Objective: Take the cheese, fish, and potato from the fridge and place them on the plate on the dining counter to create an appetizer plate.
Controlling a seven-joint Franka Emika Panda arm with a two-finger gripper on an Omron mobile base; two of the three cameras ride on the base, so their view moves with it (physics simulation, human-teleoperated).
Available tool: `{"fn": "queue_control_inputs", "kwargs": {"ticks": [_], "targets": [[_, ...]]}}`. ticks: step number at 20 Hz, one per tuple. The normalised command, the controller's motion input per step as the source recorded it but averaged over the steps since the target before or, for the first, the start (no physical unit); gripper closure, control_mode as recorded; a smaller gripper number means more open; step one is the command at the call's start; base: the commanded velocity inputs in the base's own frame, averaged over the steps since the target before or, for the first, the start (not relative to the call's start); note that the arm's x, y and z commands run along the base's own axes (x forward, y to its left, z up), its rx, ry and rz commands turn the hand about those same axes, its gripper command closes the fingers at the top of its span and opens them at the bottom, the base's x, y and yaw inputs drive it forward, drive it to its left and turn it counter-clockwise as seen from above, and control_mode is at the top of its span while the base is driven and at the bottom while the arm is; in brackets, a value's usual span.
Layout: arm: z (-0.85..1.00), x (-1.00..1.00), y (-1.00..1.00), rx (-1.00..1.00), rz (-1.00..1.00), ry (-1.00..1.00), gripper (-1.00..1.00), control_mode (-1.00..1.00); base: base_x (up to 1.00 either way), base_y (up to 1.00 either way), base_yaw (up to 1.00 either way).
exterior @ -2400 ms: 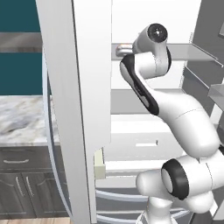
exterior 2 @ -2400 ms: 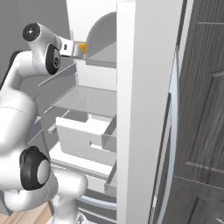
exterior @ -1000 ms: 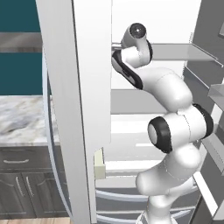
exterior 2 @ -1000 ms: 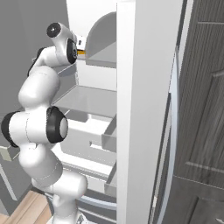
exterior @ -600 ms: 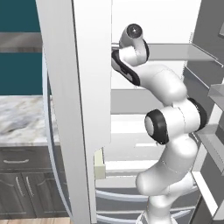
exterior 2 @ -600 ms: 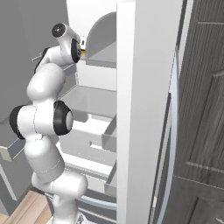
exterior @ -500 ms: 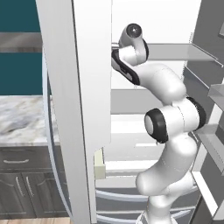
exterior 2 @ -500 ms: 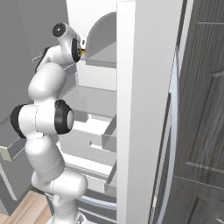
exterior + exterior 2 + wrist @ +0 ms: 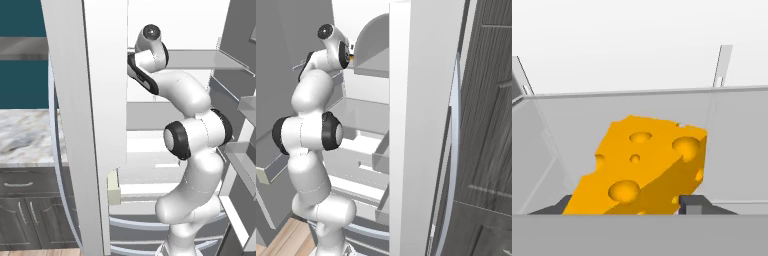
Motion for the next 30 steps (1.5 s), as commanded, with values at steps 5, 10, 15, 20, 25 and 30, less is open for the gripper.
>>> {"fn": "queue_control_inputs", "kwargs": {"ticks": [5, 10, 15, 20, 25, 30], "targets": [[0.00, 0.03, -0.04, 0.00, 0.00, 0.00, 1.00, -1.00, 0.00, 0.00, 0.00], [-0.04, -0.30, -0.23, 0.00, -0.01, 0.00, 1.00, -1.00, 0.00, 0.00, 0.00], [-0.02, -0.61, -0.34, 0.00, -0.03, 0.00, 1.00, -1.00, 0.00, 0.00, 0.00], [-0.10, -0.82, -0.21, 0.00, -0.02, 0.00, 1.00, -1.00, 0.00, 0.00, 0.00], [0.00, -0.97, -0.03, 0.00, 0.00, 0.00, 1.00, -1.00, 0.00, 0.00, 0.00], [0.00, -1.00, -0.05, 0.00, 0.03, 0.00, 1.00, -1.00, 0.00, 0.00, 0.00]]}}
